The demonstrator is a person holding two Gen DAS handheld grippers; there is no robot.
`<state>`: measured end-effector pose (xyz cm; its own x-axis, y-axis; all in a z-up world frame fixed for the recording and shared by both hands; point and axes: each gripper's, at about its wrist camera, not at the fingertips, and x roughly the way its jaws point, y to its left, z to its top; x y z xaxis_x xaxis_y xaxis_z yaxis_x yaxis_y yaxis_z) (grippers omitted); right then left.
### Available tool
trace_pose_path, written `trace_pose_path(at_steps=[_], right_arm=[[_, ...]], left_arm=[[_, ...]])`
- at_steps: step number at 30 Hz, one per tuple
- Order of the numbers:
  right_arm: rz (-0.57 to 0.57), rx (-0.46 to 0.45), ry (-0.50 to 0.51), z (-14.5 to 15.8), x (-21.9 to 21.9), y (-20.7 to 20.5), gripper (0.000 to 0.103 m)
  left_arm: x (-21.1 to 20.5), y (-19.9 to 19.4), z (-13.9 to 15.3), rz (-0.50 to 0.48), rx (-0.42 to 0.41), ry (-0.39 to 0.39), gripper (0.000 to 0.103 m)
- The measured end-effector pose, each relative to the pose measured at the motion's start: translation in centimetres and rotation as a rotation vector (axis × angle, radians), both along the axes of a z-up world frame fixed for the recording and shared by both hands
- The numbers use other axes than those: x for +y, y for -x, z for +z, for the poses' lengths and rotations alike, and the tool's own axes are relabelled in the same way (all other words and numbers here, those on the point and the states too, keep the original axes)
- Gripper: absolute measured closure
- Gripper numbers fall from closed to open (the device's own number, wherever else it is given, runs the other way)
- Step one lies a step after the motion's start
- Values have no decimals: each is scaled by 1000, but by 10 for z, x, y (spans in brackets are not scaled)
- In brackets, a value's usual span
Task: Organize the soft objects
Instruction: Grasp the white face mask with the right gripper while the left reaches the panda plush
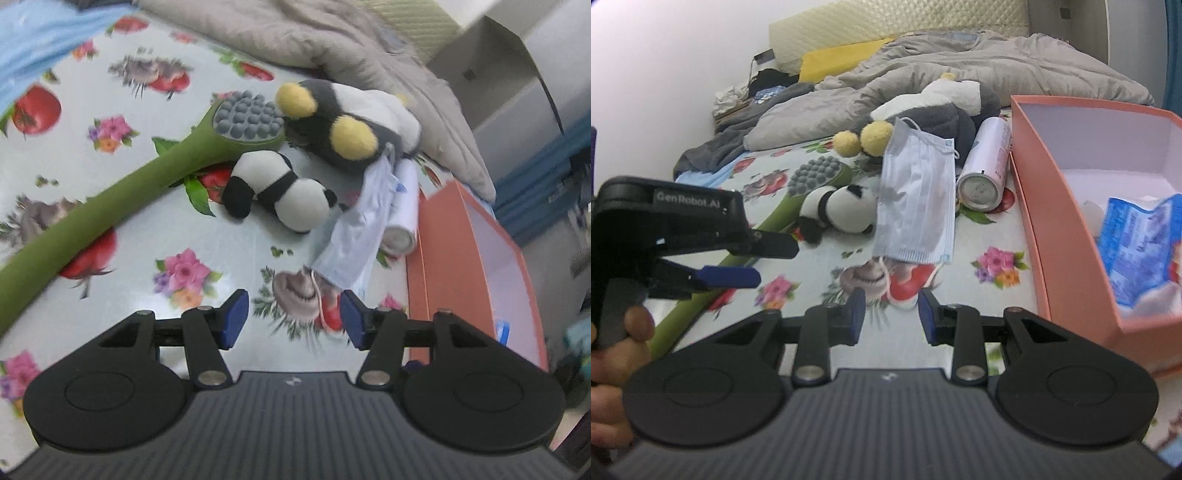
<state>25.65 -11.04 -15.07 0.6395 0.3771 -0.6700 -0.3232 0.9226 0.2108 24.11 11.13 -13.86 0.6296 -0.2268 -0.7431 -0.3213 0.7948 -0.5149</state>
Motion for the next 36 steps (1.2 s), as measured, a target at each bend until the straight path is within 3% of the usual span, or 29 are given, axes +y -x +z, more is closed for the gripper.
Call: trace_pose_path(at_steps=[1, 3, 5, 14, 28, 31, 33, 36], right_arm=[[-4, 2, -2, -3, 1, -7, 68], [-13, 6, -1, -11, 2, -21, 51], [-26, 8, -3, -17, 3, -35, 44], [-47, -4, 0, -45, 19, -79, 44], [0, -7, 89, -69, 37, -100, 48], [23, -28, 132, -70, 41, -96, 61], [33, -25, 132, -69, 41, -96, 83], [29, -20, 134, -66, 40, -97, 92]], left_arm=[[3, -7, -4, 17, 4, 29, 42], [11, -24, -14, 60, 23, 104, 42], [19, -39, -24, 99, 42, 186, 42], [40, -85, -63, 269, 112, 483, 35], [39, -107, -70, 398, 136, 475, 35], [38, -108, -73, 393, 129, 475, 37], [36, -109, -73, 383, 125, 469, 44], [34, -109, -74, 372, 118, 469, 48]])
